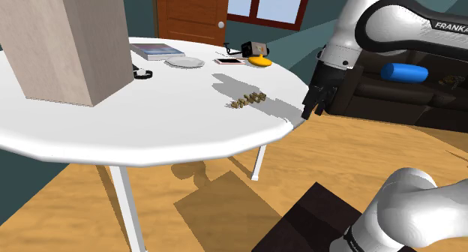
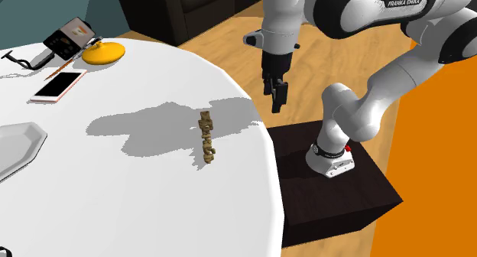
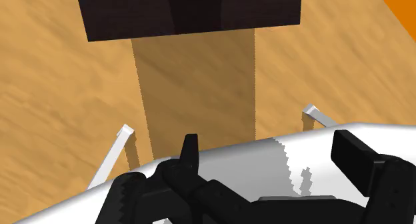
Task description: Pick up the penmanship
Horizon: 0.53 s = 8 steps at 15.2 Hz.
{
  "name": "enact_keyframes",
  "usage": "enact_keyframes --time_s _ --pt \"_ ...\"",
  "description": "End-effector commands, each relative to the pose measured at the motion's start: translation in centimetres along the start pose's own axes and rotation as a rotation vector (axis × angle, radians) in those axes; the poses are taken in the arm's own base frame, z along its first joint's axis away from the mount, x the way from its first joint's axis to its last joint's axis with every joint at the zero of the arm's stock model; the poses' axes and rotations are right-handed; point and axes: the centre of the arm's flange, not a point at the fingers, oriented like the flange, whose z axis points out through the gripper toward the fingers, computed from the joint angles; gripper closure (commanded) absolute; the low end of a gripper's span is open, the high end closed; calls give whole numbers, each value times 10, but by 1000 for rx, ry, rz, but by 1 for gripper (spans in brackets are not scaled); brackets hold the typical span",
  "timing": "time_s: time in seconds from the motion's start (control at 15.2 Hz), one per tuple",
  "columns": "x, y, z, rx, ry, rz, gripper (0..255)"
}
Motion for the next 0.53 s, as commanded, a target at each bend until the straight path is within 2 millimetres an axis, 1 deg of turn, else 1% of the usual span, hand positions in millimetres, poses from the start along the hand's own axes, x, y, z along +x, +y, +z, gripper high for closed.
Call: enact_keyframes --time_s 0.0,0.26,0.46 --pt "0 0 0 0 0 0 0" --pt "59 2 -8 34 -41 -173 0" --pt "103 -2 -12 60 -72 -303 0"
